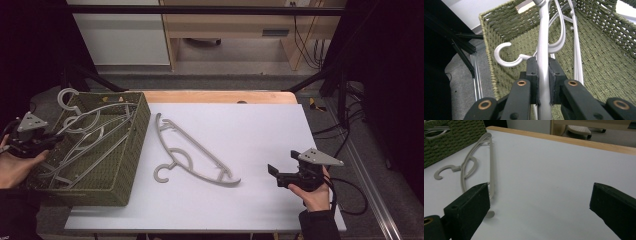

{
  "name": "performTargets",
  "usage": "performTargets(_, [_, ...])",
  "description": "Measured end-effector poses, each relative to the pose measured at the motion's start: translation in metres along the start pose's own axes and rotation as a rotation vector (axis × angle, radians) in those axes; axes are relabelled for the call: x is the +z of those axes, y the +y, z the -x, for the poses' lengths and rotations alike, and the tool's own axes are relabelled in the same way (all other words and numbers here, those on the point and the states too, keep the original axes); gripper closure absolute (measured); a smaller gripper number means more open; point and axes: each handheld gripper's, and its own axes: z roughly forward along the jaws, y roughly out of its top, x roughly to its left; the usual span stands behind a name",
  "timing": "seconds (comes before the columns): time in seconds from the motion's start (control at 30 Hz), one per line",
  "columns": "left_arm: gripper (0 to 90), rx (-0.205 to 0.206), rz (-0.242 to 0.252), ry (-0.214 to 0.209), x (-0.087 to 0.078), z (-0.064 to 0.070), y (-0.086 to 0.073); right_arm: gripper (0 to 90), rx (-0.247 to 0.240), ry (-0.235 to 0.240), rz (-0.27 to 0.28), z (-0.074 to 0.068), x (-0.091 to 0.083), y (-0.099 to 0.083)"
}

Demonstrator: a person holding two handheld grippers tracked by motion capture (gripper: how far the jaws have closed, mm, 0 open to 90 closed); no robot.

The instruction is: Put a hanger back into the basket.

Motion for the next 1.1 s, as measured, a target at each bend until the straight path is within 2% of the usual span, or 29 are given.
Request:
performTargets(0.27, [81.1, -0.039, -0.014, 0.005, 0.014, 0.009, 0.002, 3.3, 0.003, 0.000, -0.007, -0.001, 0.000, 0.000])
performTargets(0.53, [80.8, -0.117, -0.067, -0.017, 0.029, 0.007, -0.015, 3.3, 0.000, 0.000, -0.006, 0.000, 0.000, 0.000])
performTargets(0.6, [80.5, -0.115, -0.084, 0.006, 0.031, 0.009, -0.016, 3.3, 0.000, 0.000, -0.007, -0.001, 0.001, 0.000])
performTargets(0.8, [77.2, -0.121, -0.170, 0.029, 0.042, 0.013, -0.016, 3.4, -0.004, 0.004, -0.008, -0.001, 0.000, 0.000])
performTargets(0.9, [77.0, -0.146, -0.173, 0.031, 0.044, 0.011, -0.019, 3.4, -0.005, 0.005, -0.007, -0.001, 0.000, 0.000])
performTargets(1.03, [72.0, -0.147, -0.209, 0.023, 0.047, 0.009, -0.025, 3.4, 0.001, 0.004, -0.007, -0.001, 0.001, 0.000])
performTargets(1.1, [71.9, -0.167, -0.210, 0.022, 0.048, 0.008, -0.027, 3.4, 0.000, 0.006, -0.007, -0.001, 0.001, 0.000])
